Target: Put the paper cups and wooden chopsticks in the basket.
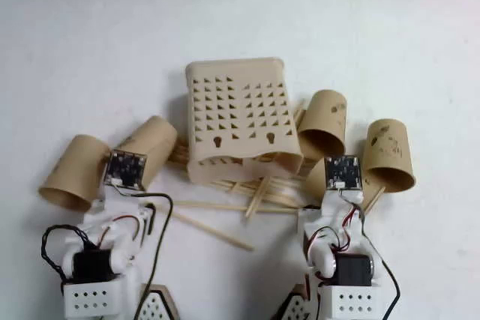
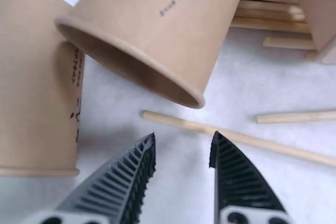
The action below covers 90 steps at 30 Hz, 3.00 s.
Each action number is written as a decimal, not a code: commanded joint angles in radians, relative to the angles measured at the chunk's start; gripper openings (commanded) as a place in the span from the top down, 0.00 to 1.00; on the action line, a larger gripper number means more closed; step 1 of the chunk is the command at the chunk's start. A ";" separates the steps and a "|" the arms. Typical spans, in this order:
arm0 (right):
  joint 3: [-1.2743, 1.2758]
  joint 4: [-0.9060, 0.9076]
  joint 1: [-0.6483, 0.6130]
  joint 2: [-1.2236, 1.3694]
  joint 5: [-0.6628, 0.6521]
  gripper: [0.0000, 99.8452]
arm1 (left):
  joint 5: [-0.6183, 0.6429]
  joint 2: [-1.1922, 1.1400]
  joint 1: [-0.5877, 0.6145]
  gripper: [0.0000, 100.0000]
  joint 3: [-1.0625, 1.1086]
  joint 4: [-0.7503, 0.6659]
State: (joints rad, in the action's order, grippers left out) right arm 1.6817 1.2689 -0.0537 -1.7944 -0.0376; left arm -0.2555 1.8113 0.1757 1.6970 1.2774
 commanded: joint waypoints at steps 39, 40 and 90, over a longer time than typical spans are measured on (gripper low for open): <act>0.009 -0.001 0.001 -0.005 -0.011 0.98 | 0.012 0.010 0.002 0.82 -0.005 0.005; 0.009 -0.002 0.001 -0.005 -0.011 0.98 | 0.012 0.010 0.002 0.82 -0.005 0.005; -0.813 -0.226 -0.291 0.934 -0.764 0.72 | 0.003 0.012 0.008 0.82 -0.135 -0.075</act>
State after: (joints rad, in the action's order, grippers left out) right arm 0.9160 1.0664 -0.3360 -0.8815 -0.7557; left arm -0.2555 1.8144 0.1757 1.5911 1.2175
